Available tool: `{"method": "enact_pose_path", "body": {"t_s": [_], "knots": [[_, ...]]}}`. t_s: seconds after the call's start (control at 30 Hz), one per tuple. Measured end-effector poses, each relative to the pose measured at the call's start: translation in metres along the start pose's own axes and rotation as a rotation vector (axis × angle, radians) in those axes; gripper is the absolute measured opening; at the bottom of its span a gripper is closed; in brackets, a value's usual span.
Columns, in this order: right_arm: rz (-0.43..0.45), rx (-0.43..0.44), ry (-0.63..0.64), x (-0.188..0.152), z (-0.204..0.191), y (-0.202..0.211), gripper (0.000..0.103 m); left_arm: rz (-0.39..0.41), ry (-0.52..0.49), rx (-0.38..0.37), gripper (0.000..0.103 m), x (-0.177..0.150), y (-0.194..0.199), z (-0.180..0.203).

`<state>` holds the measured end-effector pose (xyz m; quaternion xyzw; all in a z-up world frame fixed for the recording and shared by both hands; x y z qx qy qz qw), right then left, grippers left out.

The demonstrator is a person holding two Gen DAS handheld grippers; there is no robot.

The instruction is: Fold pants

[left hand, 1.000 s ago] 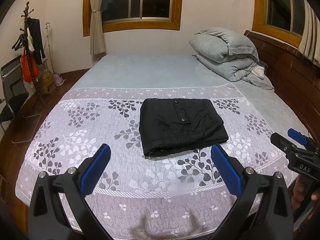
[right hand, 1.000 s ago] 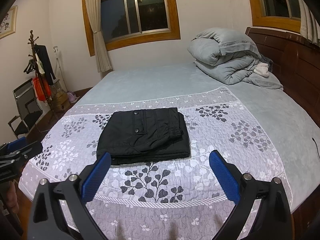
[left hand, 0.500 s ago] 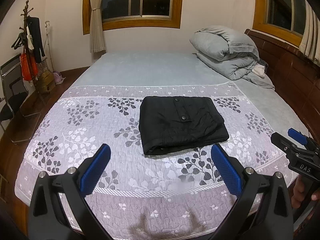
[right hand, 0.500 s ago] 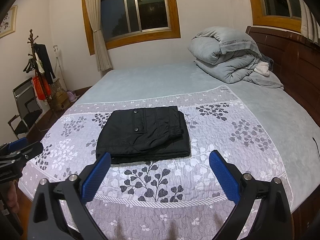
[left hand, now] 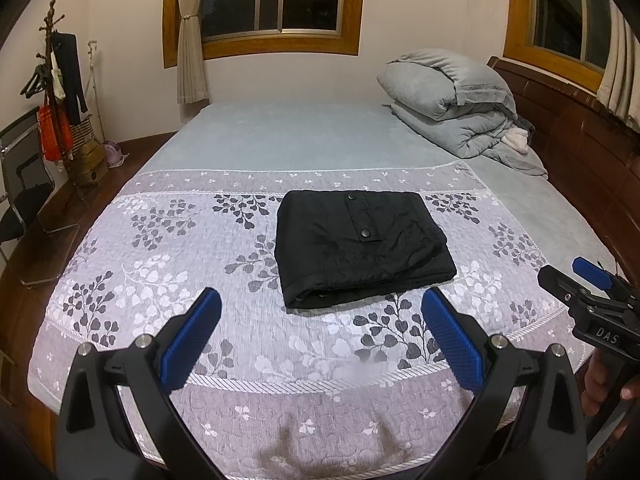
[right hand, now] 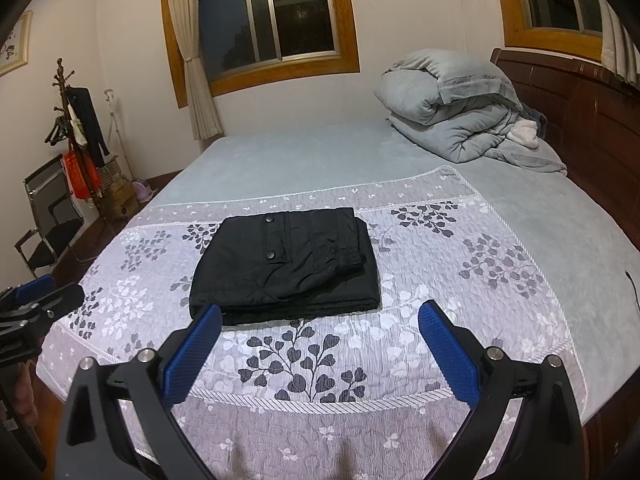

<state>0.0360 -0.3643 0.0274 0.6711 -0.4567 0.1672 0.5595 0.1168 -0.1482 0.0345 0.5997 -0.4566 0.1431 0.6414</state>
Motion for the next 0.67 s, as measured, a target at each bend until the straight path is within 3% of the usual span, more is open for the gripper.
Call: {"method": "enact_pose_path", "body": {"t_s": [0.67], "knots": [[-0.005, -0.002, 0.0, 0.0016, 0.002, -0.0026, 0.099, -0.019, 0.023, -0.015, 0.1, 0.0005, -0.0035, -0.002]]}}
Point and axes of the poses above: each gripper's, at about its wrist camera, not at the fingertips, and y roughly against the way its jaws point, z to its right, x to its top, the point moved 5 cm from there along -y, roughly the way its jaws point, and after that the axes turned 14 degrees about -y, right-handed, at the moved point
